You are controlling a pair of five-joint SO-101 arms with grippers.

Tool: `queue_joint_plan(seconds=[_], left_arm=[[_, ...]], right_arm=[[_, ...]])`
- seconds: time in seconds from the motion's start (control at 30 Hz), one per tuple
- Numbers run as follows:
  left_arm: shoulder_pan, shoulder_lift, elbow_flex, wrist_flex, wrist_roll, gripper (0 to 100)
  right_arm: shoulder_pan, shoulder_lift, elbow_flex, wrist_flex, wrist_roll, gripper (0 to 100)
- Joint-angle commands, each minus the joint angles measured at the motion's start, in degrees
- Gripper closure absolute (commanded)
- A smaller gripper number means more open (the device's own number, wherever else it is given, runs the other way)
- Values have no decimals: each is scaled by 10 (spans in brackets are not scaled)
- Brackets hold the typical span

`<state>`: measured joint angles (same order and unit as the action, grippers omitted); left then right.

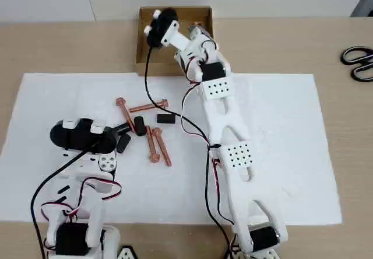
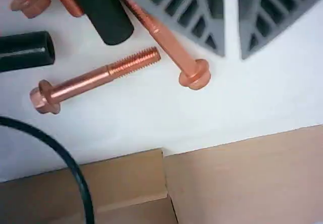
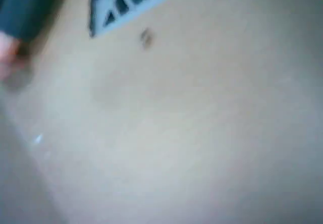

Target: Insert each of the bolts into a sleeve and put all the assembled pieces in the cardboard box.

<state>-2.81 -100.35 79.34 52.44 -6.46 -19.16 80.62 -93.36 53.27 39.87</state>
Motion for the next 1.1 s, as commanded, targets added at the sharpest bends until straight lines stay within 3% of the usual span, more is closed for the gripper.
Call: queue_joint_plan(seconds=[0.0,0.17,0.33,0.53,0.67,0.87,1.07], left_arm=[[-4,-1,-2,-13,-4,993],[-4,-1,-4,-13,-4,993],[-72,-1,-5,-13,-4,993],[-273,-1,-5,-13,-5,993],[-362,-1,-3,-12,-5,993],[-426,-1,-2,-12,-5,993],[-433,-1,-1,-12,-5,993]], right_arm=[[-13,-79,-31,156,-90,861],[-36,-201,-30,305,-205,861],[-75,-260,-30,430,-227,861],[-109,-266,-29,439,-229,861],[-141,-267,4,439,-224,860],[-158,-269,165,439,-223,860],[-158,-312,273,440,-223,860]])
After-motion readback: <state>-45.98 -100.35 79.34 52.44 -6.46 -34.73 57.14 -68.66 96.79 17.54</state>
